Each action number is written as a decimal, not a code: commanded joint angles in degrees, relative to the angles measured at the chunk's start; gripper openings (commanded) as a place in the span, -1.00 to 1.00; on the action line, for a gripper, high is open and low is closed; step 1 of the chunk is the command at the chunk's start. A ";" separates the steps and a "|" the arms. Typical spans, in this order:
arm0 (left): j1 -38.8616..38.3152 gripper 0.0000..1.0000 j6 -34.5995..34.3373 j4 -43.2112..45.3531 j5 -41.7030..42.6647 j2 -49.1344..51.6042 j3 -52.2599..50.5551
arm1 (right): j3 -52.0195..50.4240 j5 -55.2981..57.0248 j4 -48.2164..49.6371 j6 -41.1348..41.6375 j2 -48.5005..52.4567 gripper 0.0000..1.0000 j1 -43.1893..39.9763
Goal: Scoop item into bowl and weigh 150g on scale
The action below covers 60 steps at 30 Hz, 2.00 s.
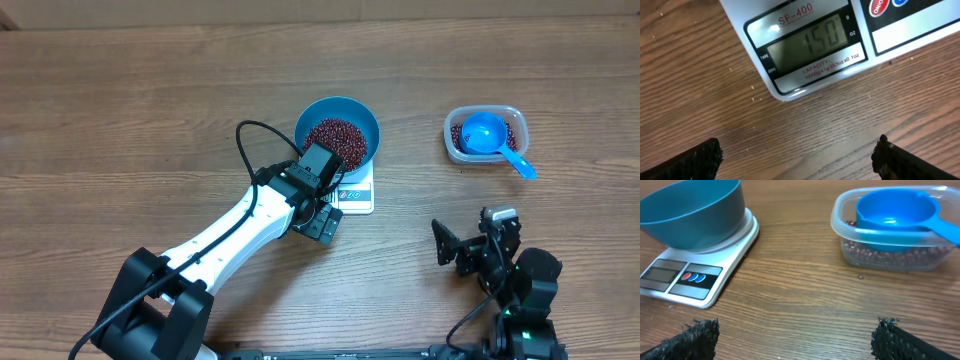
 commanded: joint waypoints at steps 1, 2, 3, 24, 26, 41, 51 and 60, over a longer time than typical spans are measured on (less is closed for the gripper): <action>-0.11 0.99 0.09 0.04 -0.52 -0.48 0.39 | -0.63 4.66 -0.46 0.22 -5.49 1.00 1.92; -0.11 0.99 0.09 0.04 -0.52 -0.48 0.39 | -0.63 5.40 -0.46 0.22 -6.93 1.00 2.21; -0.11 0.99 0.09 0.04 -0.55 -0.48 0.39 | -0.63 5.70 -0.46 0.24 -8.07 1.00 2.27; -0.11 0.99 0.09 0.04 -0.52 -0.48 0.39 | -0.59 17.64 -1.60 14.38 -26.05 1.00 2.49; -0.11 0.99 0.09 0.04 -0.52 -0.48 0.39 | -0.59 17.59 -1.55 14.38 -26.05 1.00 2.49; -0.11 0.99 0.07 0.02 -0.66 -0.48 0.39 | -0.57 17.62 -1.55 14.36 -26.03 1.00 2.47; -0.11 0.99 0.09 -1.27 -0.68 -0.48 0.39 | -0.57 17.59 -1.53 14.36 -26.03 1.00 2.47; -0.11 0.99 0.07 -2.32 -1.14 -0.48 0.39 | -0.57 17.59 -1.53 14.36 -26.03 1.00 2.47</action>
